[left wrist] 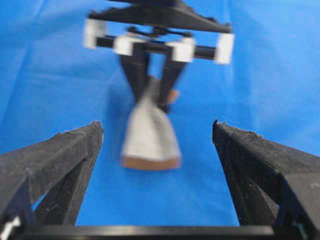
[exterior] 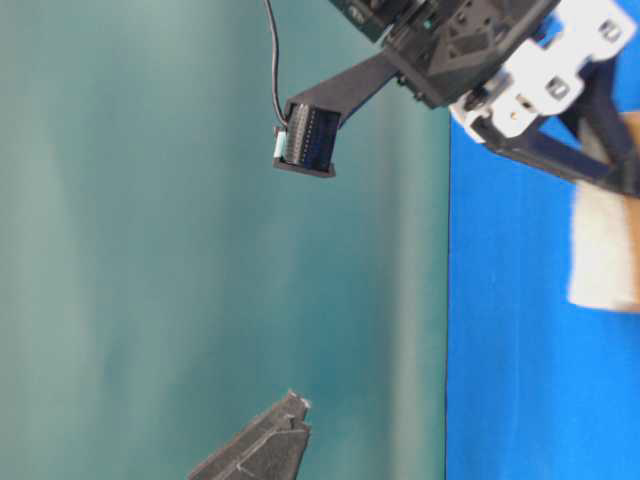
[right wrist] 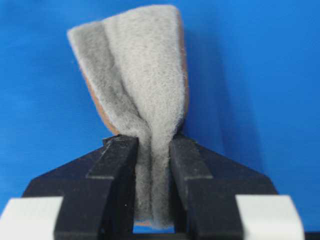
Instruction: Hand over the sponge with the left arm and wipe it with the right arm.
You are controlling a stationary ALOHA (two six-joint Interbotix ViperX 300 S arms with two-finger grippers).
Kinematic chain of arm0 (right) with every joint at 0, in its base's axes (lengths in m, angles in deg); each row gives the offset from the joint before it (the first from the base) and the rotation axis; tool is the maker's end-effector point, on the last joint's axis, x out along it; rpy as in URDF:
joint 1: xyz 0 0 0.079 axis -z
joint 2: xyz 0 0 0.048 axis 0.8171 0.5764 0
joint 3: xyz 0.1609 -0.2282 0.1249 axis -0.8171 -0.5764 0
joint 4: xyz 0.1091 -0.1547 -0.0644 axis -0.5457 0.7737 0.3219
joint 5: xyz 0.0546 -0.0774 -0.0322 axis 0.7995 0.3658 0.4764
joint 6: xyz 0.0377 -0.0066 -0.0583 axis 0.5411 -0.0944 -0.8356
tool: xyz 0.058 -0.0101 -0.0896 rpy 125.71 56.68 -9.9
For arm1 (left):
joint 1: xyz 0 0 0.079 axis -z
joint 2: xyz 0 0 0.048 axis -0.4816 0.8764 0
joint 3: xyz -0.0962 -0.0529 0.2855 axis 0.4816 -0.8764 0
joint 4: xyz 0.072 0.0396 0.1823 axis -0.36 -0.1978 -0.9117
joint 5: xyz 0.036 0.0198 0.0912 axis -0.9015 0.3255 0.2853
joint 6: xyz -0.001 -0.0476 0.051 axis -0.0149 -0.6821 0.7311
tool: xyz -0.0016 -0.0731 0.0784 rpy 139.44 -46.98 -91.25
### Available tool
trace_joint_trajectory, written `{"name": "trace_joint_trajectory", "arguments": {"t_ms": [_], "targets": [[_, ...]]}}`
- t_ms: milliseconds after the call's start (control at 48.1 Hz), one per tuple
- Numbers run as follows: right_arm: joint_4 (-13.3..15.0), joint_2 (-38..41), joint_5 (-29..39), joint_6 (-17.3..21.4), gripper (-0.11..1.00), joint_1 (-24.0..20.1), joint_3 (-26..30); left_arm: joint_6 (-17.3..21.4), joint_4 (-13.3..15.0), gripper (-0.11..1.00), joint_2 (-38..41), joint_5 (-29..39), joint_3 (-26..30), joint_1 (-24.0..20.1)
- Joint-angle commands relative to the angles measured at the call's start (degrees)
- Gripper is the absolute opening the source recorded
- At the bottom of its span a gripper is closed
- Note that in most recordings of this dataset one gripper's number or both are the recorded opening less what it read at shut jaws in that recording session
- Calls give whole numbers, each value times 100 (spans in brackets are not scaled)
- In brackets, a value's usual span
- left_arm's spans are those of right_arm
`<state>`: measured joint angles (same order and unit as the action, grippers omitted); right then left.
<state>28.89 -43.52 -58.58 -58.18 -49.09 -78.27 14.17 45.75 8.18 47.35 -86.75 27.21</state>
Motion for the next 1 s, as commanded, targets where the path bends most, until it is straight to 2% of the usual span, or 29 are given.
{"name": "trace_joint_trajectory", "arguments": {"t_ms": [0, 166, 749, 895, 978], "targets": [[123, -70, -9, -18, 23, 448, 18, -9, -9, 86, -70, -53, 53, 9], [290, -70, -35, -26, 23, 563, 44, -18, -9, 86, -70, -35, 53, 9], [308, -70, -9, -44, 23, 272, 79, 26, -9, 86, -70, -26, 53, 9], [457, -79, 62, -35, 62, 211, 88, 26, -9, 86, -70, -26, 53, 0], [457, -97, 158, 0, 74, 211, 114, 35, -9, 86, -70, -26, 62, 0]]}}
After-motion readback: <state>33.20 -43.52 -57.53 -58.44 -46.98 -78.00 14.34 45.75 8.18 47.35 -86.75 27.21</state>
